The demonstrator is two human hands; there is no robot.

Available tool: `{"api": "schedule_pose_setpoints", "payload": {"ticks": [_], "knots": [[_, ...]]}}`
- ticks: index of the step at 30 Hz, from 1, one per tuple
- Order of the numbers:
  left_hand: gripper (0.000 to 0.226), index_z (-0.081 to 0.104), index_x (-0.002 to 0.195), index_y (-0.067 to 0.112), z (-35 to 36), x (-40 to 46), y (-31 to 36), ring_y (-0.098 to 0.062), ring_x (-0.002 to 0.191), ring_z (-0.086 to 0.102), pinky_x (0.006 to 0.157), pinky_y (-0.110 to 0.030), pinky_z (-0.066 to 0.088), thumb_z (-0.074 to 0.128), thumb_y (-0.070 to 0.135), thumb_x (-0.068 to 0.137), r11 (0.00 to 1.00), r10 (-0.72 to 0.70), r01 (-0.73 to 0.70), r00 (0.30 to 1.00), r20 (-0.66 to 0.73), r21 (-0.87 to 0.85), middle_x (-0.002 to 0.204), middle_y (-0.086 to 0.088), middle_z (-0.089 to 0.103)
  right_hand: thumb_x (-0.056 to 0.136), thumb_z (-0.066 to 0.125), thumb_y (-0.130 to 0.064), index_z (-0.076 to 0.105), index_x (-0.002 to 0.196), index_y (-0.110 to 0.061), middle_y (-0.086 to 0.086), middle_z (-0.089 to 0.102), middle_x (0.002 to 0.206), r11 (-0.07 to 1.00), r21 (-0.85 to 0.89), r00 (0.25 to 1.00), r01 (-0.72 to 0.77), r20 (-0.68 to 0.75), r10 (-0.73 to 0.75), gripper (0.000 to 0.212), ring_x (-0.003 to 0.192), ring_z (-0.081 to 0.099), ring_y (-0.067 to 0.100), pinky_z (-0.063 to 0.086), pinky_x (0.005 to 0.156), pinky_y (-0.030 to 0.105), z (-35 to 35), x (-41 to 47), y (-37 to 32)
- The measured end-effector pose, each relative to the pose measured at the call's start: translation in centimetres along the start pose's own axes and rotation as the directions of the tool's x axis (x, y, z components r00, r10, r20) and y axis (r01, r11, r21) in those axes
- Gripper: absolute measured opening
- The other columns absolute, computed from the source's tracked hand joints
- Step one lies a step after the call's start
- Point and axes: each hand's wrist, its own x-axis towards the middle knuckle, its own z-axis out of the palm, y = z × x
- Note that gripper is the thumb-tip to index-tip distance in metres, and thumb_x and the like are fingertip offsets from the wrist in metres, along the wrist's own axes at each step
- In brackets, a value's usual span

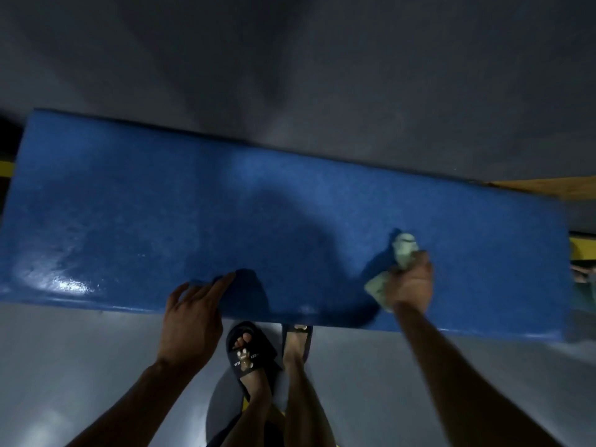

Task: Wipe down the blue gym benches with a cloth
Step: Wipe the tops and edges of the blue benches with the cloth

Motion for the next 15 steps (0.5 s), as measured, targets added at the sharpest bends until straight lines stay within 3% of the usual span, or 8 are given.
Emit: {"api": "schedule_pose_setpoints", "payload": {"ticks": [3,5,7,9,11,13,15], "knots": [[0.064,0.046,0.142,0.025,-0.5,0.4,0.8,-0.033,0.109,0.063,0.104,-0.053,0.039,0.046,0.011,0.079,1.000,0.008,-0.007,1.000,-0.018,0.009,0.118,-0.009,0.069,0.082,0.054,-0.006,0.052,0.127,-0.007,0.016,0.055,0.118,0.948,0.081,0.948,0.307,0.059,-0.312,0.045,0.099,0.059,0.034,0.043,0.081,0.034,5.2,-7.1,-6.1],[0.065,0.047,0.140,0.025,-1.0,1.1,1.1,-0.032,0.102,0.064,0.098,-0.048,0.042,0.043,0.014,0.075,0.998,0.058,-0.058,0.997,-0.044,0.005,0.115,-0.006,0.069,0.087,0.055,-0.009,0.045,0.132,-0.012,0.013,0.048,0.129,0.842,0.051,0.800,0.537,0.285,-0.528,0.046,0.102,0.059,0.031,0.050,0.083,0.038,6.7,-11.0,-9.4],[0.065,0.048,0.138,0.025,-1.3,2.1,1.1,-0.030,0.105,0.061,0.094,-0.045,0.041,0.049,0.013,0.075,0.995,0.098,-0.099,0.993,-0.069,-0.005,0.120,-0.004,0.066,0.090,0.056,-0.012,0.039,0.131,-0.018,0.011,0.040,0.134,0.704,0.033,0.614,0.709,0.462,-0.640,0.045,0.100,0.061,0.031,0.055,0.075,0.039,6.5,-11.2,-10.1],[0.063,0.047,0.138,0.025,-1.8,3.1,1.2,-0.030,0.118,0.055,0.097,-0.048,0.042,0.057,0.015,0.077,0.996,0.092,-0.093,0.993,-0.070,-0.010,0.134,-0.003,0.059,0.090,0.054,-0.013,0.041,0.128,-0.022,0.009,0.041,0.133,0.597,0.018,0.531,0.802,0.438,-0.726,0.041,0.094,0.063,0.032,0.053,0.070,0.040,4.6,-7.9,-9.1],[0.067,0.046,0.140,0.024,-2.1,4.2,1.4,-0.031,0.128,0.048,0.100,-0.053,0.042,0.069,0.019,0.078,0.996,0.092,-0.091,0.994,-0.062,0.011,0.145,-0.003,0.049,0.093,0.050,-0.019,0.048,0.124,-0.025,0.008,0.050,0.128,0.622,-0.041,0.588,0.782,0.380,-0.714,0.031,0.091,0.066,0.029,0.054,0.071,0.038,2.3,-2.2,-6.3],[0.084,0.041,0.145,0.023,-2.2,5.3,1.8,-0.033,0.136,0.041,0.104,-0.056,0.039,0.080,0.026,0.071,0.994,0.096,-0.095,0.995,-0.015,0.053,0.152,-0.005,0.041,0.093,0.046,-0.025,0.049,0.128,-0.021,0.012,0.051,0.127,0.703,-0.140,0.709,0.697,0.283,-0.646,0.035,0.091,0.065,0.036,0.054,0.077,0.042,-0.9,3.9,-2.7],[0.097,0.036,0.149,0.024,-2.1,6.1,2.3,-0.033,0.139,0.038,0.106,-0.057,0.037,0.085,0.032,0.065,0.990,0.094,-0.098,0.995,0.043,0.099,0.156,-0.006,0.036,0.087,0.041,-0.029,0.046,0.129,-0.014,0.019,0.045,0.124,0.850,-0.175,0.864,0.497,0.191,-0.466,0.044,0.088,0.060,0.046,0.049,0.077,0.045,-3.6,8.1,-0.3]]}}
